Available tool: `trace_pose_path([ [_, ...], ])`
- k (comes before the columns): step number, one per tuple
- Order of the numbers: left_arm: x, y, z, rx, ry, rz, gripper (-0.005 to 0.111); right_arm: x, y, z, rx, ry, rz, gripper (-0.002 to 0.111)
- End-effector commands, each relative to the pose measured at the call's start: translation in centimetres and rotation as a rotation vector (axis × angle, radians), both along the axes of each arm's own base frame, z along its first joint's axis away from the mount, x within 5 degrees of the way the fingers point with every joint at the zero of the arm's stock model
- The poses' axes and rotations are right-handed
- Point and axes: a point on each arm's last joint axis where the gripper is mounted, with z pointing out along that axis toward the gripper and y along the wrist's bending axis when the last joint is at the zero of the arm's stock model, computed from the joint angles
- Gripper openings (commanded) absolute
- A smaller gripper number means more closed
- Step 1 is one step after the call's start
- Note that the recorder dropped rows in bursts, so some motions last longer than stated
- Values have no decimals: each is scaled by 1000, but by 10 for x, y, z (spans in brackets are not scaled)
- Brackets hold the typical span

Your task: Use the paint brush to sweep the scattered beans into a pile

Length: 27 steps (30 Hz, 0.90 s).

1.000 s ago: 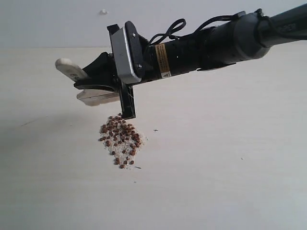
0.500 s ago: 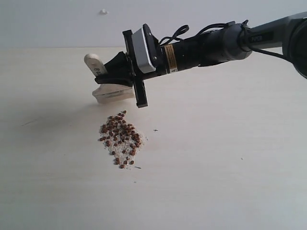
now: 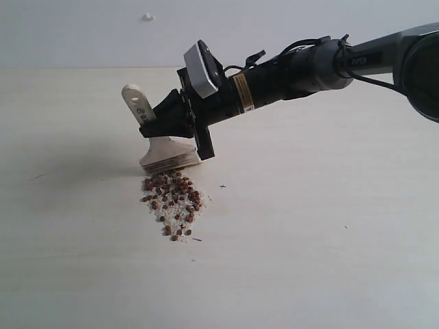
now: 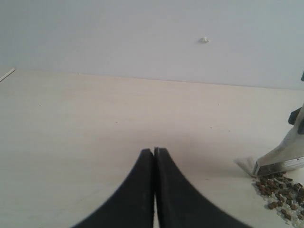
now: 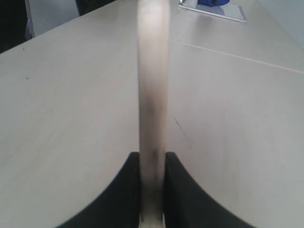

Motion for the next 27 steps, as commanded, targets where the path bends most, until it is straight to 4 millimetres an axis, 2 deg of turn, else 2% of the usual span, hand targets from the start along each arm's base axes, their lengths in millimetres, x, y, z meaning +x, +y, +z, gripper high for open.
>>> trace_pose_path([
  [1,-1,-1,-1,-7,2,-11,0,-2,-2,4,-58,119,-21,0],
  [8,-1,-1,-1,-7,2,-11,0,-3,-2,29,-58,183,-54,0],
  [12,-1,-1,-1,-7,2,-11,0,-4,-2,52,-19,107,-49,0],
  [16,-1,-1,-1,-7,2,-11,0,-3,-2,63,46,-36,-32,0],
  [21,-1,-1,-1,-7,2,-11,0,-12,9,57,48,-253,77,0],
  [24,-1,-1,-1,-7,2,-11,0,-18,20,47,48,-258,111,0],
  [27,-1,-1,-1,-7,2,-11,0,-28,33,22,13,-215,163,0],
])
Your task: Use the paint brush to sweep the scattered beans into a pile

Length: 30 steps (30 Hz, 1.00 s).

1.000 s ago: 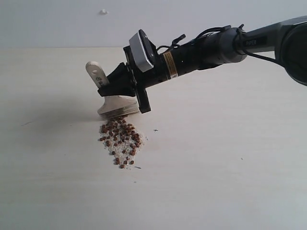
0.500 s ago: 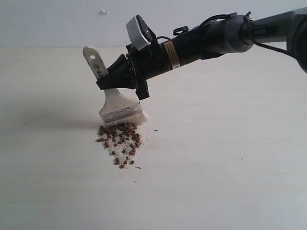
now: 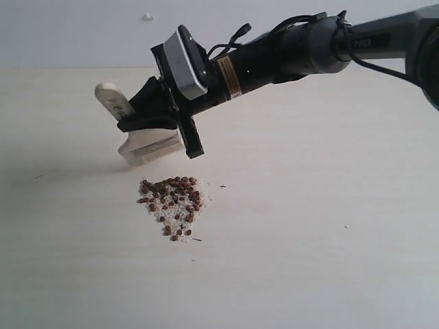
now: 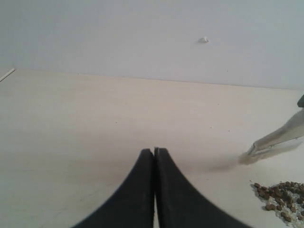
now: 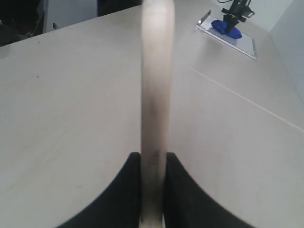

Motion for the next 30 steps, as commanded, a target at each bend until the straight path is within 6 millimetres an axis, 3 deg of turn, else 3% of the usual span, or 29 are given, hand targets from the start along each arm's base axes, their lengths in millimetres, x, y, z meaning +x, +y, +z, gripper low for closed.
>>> trace_pose_path([
  [1,-1,-1,-1,-7,2,-11,0,-12,13,-23,-57,17,67,0],
  [4,-1,-1,-1,-7,2,-11,0,-13,14,-22,-80,109,39,0],
  [10,-1,-1,-1,-7,2,-11,0,-13,13,-3,-67,94,29,0],
  [17,-1,-1,-1,-7,2,-11,0,-18,10,45,-20,53,10,0],
  [21,-1,-1,-1,-7,2,-11,0,-11,8,79,-20,152,-210,0],
  [25,-1,-1,-1,-7,2,-11,0,-1,3,107,-3,384,-499,0],
  [30,-1,-1,-1,-7,2,-11,0,1,7,124,25,580,-772,0],
])
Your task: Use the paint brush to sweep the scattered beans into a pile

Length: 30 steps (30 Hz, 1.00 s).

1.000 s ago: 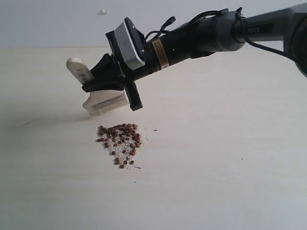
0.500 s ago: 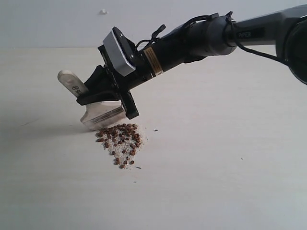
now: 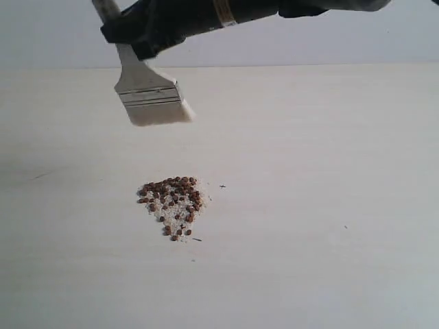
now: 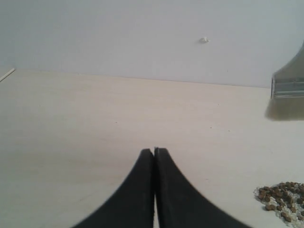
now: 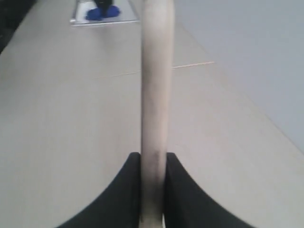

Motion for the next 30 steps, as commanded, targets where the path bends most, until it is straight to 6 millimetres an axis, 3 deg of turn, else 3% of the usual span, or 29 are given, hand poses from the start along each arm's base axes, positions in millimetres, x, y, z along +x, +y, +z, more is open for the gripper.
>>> trace_pose_path([
  [1,-1,-1,-1,-7,2,-11,0,-2,9,16,64,187,-254,0],
  [9,-1,-1,-1,-7,2,-11,0,-33,56,5,94,157,-623,0],
  [16,-1,-1,-1,-7,2,-11,0,-90,85,-15,193,132,-1110,0],
  [22,-1,-1,-1,-7,2,-11,0,-135,118,-50,118,50,-1129,0],
  [27,-1,-1,-1,-7,2,-11,0,-143,120,-81,50,57,-1213,0],
  [30,-1,-1,-1,-7,2,-11,0,-142,123,-89,41,101,-1239,0],
])
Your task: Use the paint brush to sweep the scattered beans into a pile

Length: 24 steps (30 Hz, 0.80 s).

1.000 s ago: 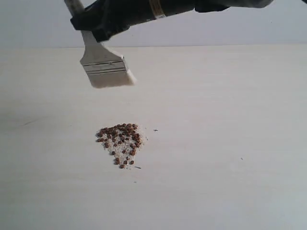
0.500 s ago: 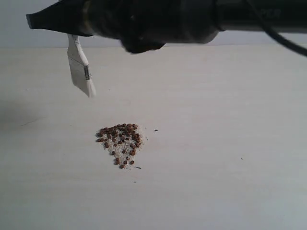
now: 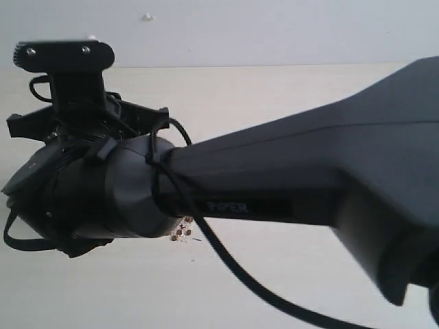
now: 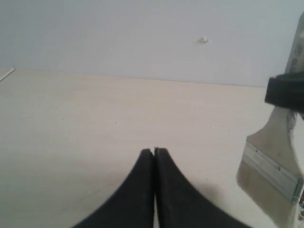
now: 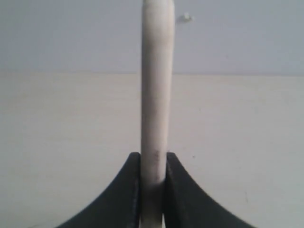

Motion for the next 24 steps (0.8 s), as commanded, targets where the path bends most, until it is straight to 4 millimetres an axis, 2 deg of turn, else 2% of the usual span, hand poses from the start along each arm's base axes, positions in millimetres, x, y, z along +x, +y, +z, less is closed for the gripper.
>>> trace_pose_path([
  [1,-1,-1,-1,-7,2,-11,0,3,1,-8,15,26,-63,0],
  [4,-1,-1,-1,-7,2,-11,0,5,8,-5,43,24,-60,0],
  [11,-1,-1,-1,-7,2,-11,0,9,19,-16,55,36,-66,0],
  [17,-1,-1,-1,-7,2,-11,0,9,12,-30,24,53,-160,0],
  [24,-1,-1,-1,-7,2,-11,0,10,3,-31,-9,29,-254,0],
])
